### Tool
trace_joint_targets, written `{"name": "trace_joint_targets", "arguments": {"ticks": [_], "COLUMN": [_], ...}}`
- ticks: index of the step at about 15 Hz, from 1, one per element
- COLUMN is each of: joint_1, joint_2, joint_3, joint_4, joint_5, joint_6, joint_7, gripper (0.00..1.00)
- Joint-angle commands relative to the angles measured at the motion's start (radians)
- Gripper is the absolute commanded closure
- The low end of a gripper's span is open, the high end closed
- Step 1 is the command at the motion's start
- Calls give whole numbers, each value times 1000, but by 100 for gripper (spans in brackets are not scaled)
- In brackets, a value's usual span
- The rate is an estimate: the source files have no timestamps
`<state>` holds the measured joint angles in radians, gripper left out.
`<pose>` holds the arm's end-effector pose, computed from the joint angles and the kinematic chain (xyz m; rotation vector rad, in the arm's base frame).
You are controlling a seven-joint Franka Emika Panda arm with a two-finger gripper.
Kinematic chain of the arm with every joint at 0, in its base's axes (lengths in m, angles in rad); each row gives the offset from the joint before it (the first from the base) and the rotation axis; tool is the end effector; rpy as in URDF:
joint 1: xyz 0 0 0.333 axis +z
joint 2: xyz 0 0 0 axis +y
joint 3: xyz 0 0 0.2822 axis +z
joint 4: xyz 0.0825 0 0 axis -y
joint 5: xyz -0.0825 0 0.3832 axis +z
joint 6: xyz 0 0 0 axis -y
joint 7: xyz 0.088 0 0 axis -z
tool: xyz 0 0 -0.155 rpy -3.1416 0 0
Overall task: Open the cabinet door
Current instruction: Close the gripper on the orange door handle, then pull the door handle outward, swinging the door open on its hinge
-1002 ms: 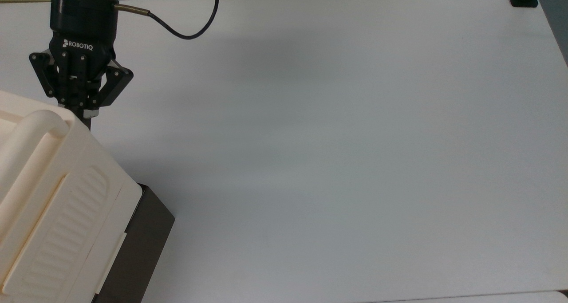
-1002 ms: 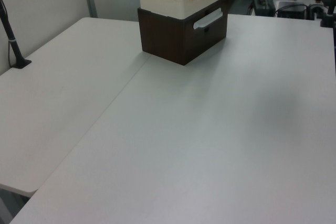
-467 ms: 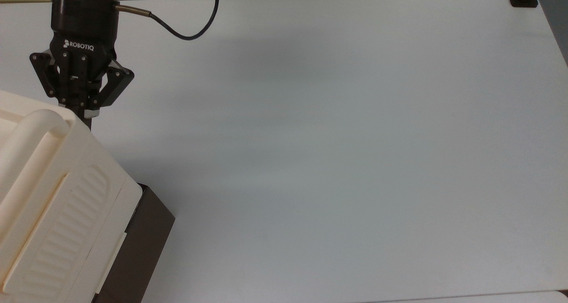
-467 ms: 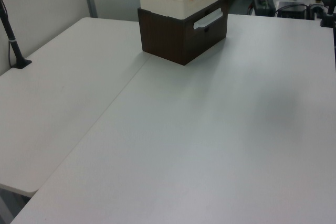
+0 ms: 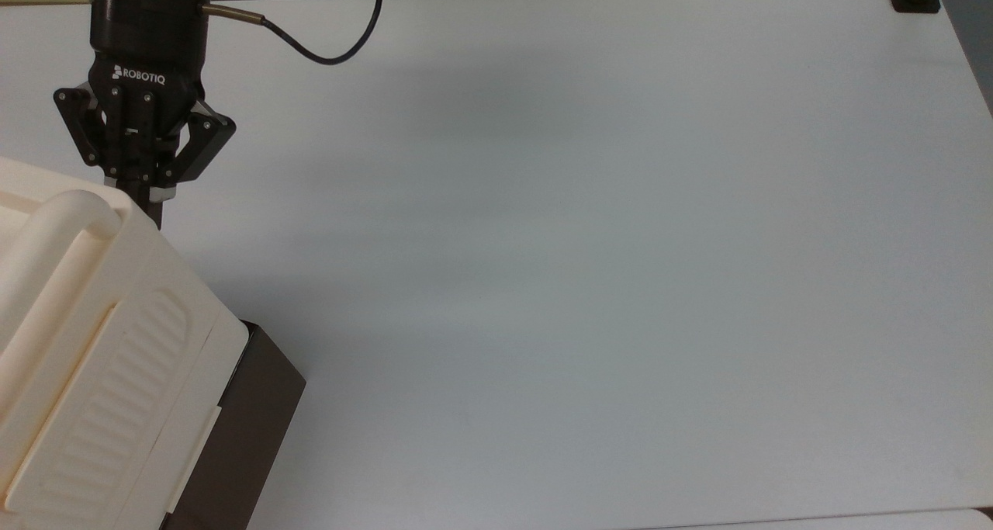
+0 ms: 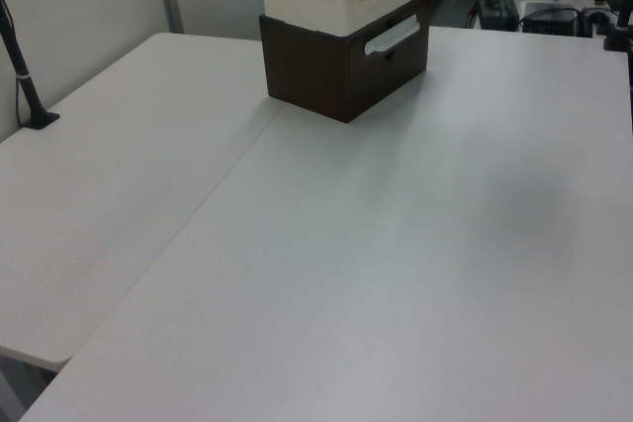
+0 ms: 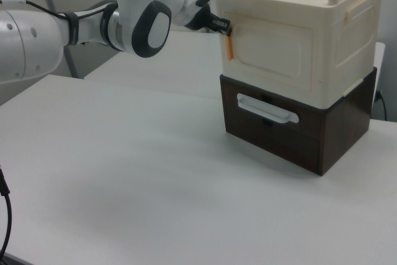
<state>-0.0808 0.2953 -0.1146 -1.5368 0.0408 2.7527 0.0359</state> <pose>0.7168 -0.1322 0.5371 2.7342 -0.3296 1.3649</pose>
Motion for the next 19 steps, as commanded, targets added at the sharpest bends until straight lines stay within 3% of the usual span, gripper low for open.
{"name": "trace_joint_targets", "arguments": {"ticks": [1, 15, 17, 19], "joint_1": [-27, -54, -69, -88], "joint_2": [-67, -96, -114, -140], "joint_3": [0, -2, 0, 0], "joint_4": [-68, -66, -68, -68], "joint_5": [-10, -10, -9, -2], "joint_6": [-117, -287, -358, -441], "joint_7": [6, -62, -100, -131], "gripper": [98, 97, 87, 66]}}
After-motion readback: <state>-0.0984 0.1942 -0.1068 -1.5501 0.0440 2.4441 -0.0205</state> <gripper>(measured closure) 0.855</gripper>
